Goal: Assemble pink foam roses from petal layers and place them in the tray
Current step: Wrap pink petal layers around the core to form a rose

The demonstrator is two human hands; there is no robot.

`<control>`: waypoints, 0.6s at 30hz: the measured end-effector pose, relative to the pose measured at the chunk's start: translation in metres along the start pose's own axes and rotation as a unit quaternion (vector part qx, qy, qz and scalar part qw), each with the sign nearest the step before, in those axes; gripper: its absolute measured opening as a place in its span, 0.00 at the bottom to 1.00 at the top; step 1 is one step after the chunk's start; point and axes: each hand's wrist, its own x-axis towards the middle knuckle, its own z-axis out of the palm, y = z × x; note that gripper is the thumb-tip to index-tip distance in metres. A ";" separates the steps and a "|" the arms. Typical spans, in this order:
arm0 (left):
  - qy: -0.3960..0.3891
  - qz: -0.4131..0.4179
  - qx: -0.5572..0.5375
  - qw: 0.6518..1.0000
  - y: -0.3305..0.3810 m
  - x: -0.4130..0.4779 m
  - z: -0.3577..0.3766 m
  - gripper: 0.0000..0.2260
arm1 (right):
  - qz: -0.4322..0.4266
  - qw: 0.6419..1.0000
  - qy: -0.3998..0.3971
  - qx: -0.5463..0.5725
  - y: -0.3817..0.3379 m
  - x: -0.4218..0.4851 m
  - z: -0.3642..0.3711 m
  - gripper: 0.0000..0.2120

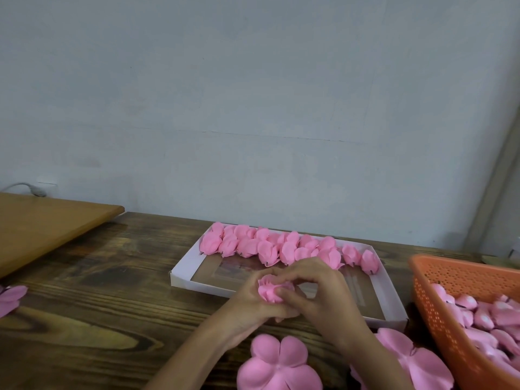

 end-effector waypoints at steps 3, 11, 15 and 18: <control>0.030 -0.004 0.008 0.999 0.001 0.000 -0.002 0.22 | -0.011 1.000 0.009 -0.006 0.000 -0.001 -0.001 0.14; 0.060 0.017 0.071 0.996 -0.001 -0.001 -0.005 0.11 | -0.044 0.996 0.005 -0.078 -0.001 0.000 -0.001 0.11; 0.050 0.001 0.065 0.997 0.000 -0.003 -0.005 0.13 | -0.043 0.995 0.006 -0.089 0.000 -0.001 -0.001 0.10; 0.012 -0.007 0.046 0.999 0.002 -0.003 -0.003 0.17 | -0.041 0.994 0.000 -0.102 0.001 -0.002 -0.002 0.10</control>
